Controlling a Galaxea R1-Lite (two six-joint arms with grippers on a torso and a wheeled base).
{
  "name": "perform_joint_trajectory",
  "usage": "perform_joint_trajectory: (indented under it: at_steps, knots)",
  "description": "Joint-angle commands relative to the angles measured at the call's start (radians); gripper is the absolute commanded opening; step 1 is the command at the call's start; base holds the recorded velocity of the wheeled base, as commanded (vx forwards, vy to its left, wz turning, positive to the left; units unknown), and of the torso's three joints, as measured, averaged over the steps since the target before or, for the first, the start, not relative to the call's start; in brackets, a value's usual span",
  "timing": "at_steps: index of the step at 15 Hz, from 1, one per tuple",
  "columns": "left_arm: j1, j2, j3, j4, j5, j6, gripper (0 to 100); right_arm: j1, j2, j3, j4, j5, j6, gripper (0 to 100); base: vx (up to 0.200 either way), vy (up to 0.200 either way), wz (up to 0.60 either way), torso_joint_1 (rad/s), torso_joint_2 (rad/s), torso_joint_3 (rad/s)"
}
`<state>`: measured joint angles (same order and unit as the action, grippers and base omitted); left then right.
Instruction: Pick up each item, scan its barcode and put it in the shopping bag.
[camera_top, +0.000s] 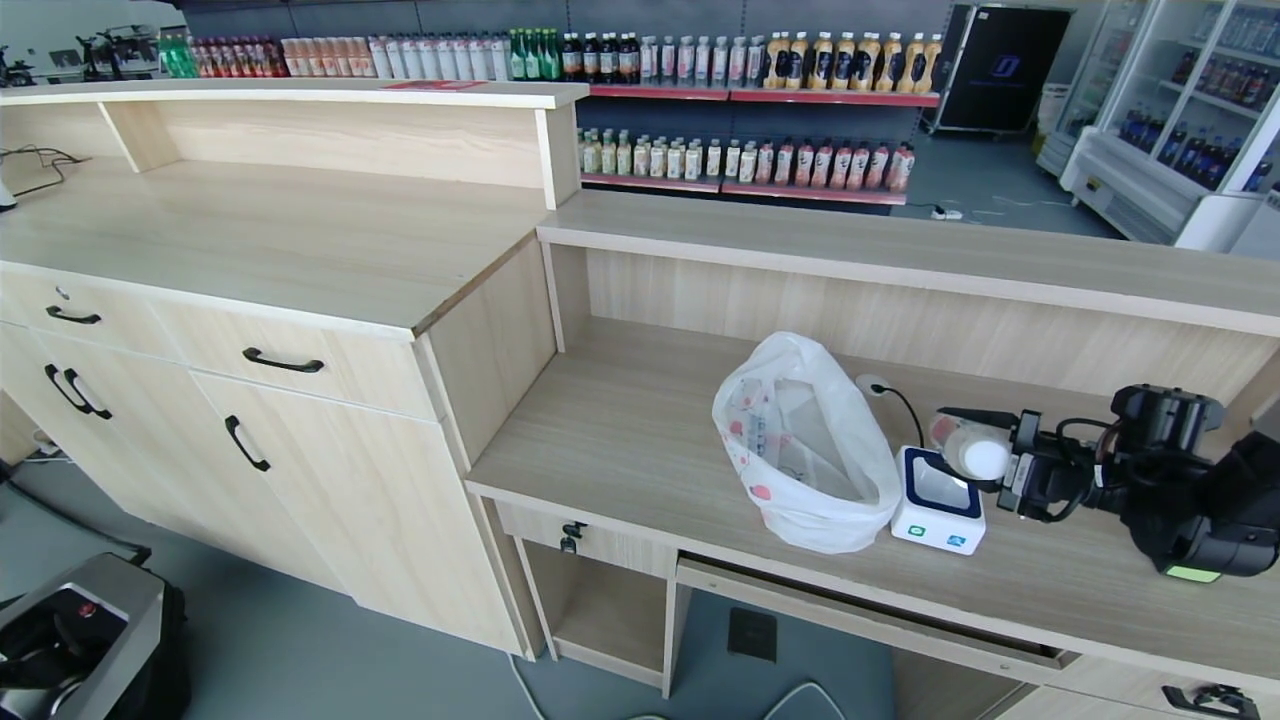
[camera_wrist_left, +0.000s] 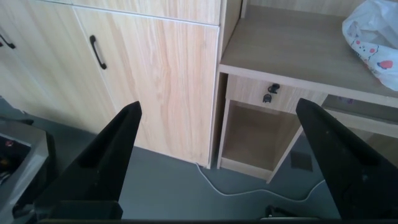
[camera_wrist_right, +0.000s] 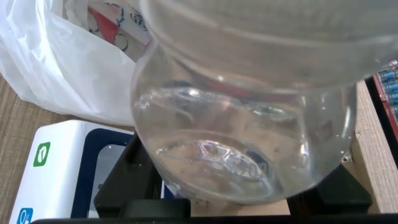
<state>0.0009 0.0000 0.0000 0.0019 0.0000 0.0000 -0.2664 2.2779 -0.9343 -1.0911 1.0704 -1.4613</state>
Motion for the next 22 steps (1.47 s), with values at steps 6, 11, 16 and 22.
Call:
perform_joint_trajectory:
  at_steps: [6,11,16,22]
  knots:
    - [0.001,0.002,0.0,0.001,0.0,0.0,100,0.03,0.052,-0.051,-0.003,0.0,0.015,0,0.0,0.0,0.0,0.0,0.0,0.0]
    - [0.001,0.002,0.0,0.001,0.0,0.0,100,0.042,0.071,-0.069,-0.001,0.0,0.015,0,0.0,0.0,0.0,0.0,0.0,0.0]
    - [0.001,0.002,0.0,0.0,0.0,0.0,100,0.052,0.057,-0.09,-0.003,0.0,0.061,0,0.0,0.0,0.0,0.0,0.0,0.0]
    - [0.001,0.002,0.0,0.001,0.0,0.0,100,-0.117,-0.362,-0.026,0.235,-0.063,0.684,0,0.0,0.0,0.0,0.0,0.0,0.0]
